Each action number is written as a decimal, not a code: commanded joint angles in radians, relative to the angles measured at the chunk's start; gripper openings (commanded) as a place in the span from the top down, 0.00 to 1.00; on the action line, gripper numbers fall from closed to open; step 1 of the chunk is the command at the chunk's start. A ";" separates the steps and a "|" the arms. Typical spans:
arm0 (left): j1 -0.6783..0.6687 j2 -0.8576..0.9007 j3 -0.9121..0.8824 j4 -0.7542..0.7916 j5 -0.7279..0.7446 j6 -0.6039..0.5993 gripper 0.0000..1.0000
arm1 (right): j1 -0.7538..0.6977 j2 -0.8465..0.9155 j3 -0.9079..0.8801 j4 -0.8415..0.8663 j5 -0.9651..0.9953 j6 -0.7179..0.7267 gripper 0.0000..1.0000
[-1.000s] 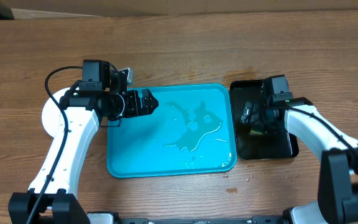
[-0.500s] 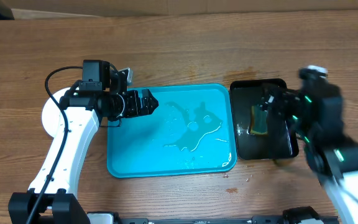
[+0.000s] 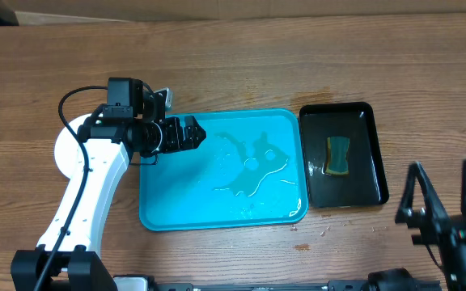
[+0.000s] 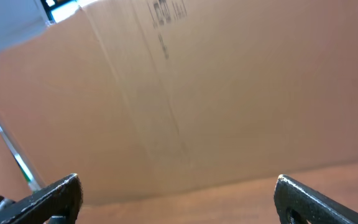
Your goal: Clean dirty plates on tray and stack at the side
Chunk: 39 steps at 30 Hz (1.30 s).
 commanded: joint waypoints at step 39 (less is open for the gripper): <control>-0.003 0.000 0.013 0.000 -0.003 0.023 0.00 | -0.002 -0.231 -0.895 0.489 -0.033 -0.003 0.00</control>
